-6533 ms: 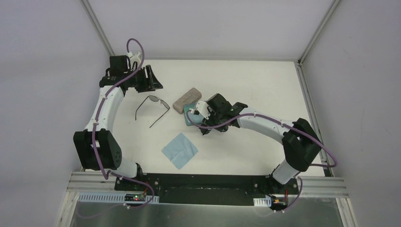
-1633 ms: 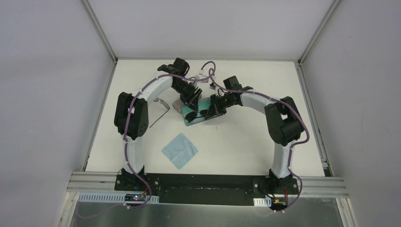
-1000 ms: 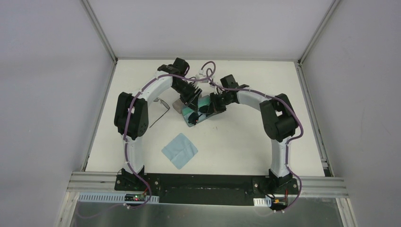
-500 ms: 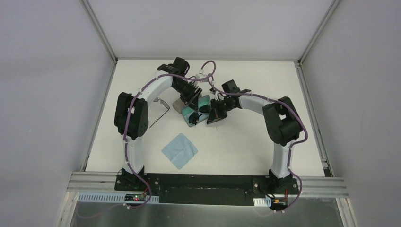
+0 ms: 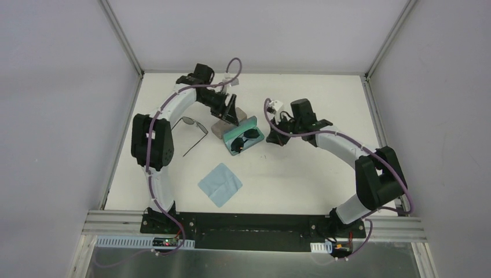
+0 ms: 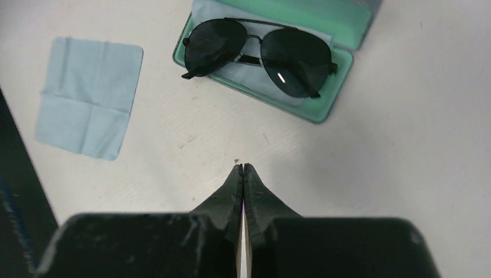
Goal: Organize the sunglasses
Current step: Adjust the sunglasses in the sunglasses case.
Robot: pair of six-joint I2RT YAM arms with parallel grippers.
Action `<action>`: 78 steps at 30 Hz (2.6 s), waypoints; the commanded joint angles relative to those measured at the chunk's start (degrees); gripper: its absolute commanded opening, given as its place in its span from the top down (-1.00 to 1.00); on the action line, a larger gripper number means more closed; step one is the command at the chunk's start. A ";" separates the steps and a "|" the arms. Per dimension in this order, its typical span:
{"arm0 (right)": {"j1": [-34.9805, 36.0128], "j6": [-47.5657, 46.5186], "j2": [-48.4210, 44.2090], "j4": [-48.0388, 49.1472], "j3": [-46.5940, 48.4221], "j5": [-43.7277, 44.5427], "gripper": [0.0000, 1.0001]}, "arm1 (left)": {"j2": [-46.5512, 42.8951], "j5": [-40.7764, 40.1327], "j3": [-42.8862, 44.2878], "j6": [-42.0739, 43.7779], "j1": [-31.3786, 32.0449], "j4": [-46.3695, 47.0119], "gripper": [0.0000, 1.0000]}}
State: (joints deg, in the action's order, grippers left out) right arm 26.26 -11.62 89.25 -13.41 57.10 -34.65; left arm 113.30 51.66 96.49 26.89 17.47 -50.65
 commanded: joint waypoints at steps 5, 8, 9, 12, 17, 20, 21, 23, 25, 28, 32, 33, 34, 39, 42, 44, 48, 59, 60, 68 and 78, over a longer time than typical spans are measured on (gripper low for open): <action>13.99 -30.40 7.42 3.69 9.39 8.74 1.00 | -2.91 -1.00 -3.11 -19.05 -6.12 11.38 -0.31; 16.75 -34.48 11.46 3.05 12.98 9.60 1.00 | -2.63 -1.46 -4.62 -22.79 -6.29 13.68 -0.26; 17.31 -36.22 12.42 2.48 13.94 9.75 1.00 | -2.72 -1.36 -5.02 -23.60 -6.27 14.16 -0.23; 18.43 -40.66 14.76 -0.80 16.79 9.70 1.00 | -2.81 -0.95 -5.98 -24.82 -6.29 15.06 -0.15; 18.99 -48.44 15.54 -7.05 18.49 8.20 1.00 | -3.24 -0.94 -7.58 -25.87 -6.31 16.27 -0.12; 19.63 -52.73 15.23 -8.62 17.19 8.60 1.00 | -3.16 -0.86 -8.06 -25.97 -6.31 16.52 -0.11; 19.81 -53.36 15.35 -8.78 16.98 8.96 1.00 | -3.12 -0.74 -8.07 -25.93 -6.30 16.52 -0.10; 20.09 -54.10 16.05 -9.96 17.55 9.41 1.00 | -3.01 -0.40 -8.12 -25.80 -6.31 16.65 -0.07; 20.38 -54.30 16.77 -10.80 18.06 9.96 1.00 | -3.02 -0.05 -8.07 -25.75 -6.30 16.76 -0.05; 20.51 -53.87 17.66 -10.95 18.51 10.67 1.00 | -3.01 0.60 -8.07 -25.58 -6.31 16.73 -0.04; 20.68 -54.46 18.33 -11.52 18.46 11.48 1.00 | -3.11 0.85 -8.24 -25.39 -6.22 16.75 -0.05; 20.67 -54.63 18.33 -11.56 18.41 11.58 1.00 | -3.10 0.82 -8.24 -25.30 -6.15 16.76 -0.05; 20.67 -54.65 18.33 -11.62 18.30 11.62 1.00 | -3.08 0.81 -8.22 -25.27 -6.14 16.79 -0.05; 21.01 -53.29 19.22 -10.51 18.61 12.57 1.00 | -3.08 1.29 -8.27 -25.04 -5.73 16.74 -0.04; 21.35 -51.85 20.29 -9.37 19.08 13.62 1.00 | -3.04 1.44 -8.33 -24.81 -5.14 16.78 -0.04; 21.53 -51.05 21.08 -9.00 19.73 14.31 1.00 | -3.03 1.50 -8.25 -24.72 -4.80 16.65 -0.05; 21.55 -47.86 22.19 -6.51 20.43 16.17 1.00 | -2.97 1.82 -8.23 -24.58 -4.47 16.47 -0.04; 21.60 -42.22 23.51 -5.17 22.52 17.95 1.00 | -2.87 2.57 -8.68 -24.08 -3.29 16.17 -0.03; 21.48 -41.31 23.69 -5.14 22.85 18.17 1.00 | -2.86 2.57 -8.75 -23.92 -3.11 16.08 -0.03; 21.51 -37.25 23.74 -4.08 23.32 18.39 1.00 | -3.10 3.04 -9.59 -23.72 -2.23 15.66 0.04; 21.56 -32.30 26.12 -6.93 26.95 18.73 1.00 | -3.15 3.79 -9.47 -23.81 -2.07 15.63 0.06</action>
State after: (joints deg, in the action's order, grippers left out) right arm 47.62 -47.44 113.40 -21.23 80.18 -16.84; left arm 112.31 53.32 86.89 2.33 15.03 -36.05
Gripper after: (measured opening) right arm 0.004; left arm 0.475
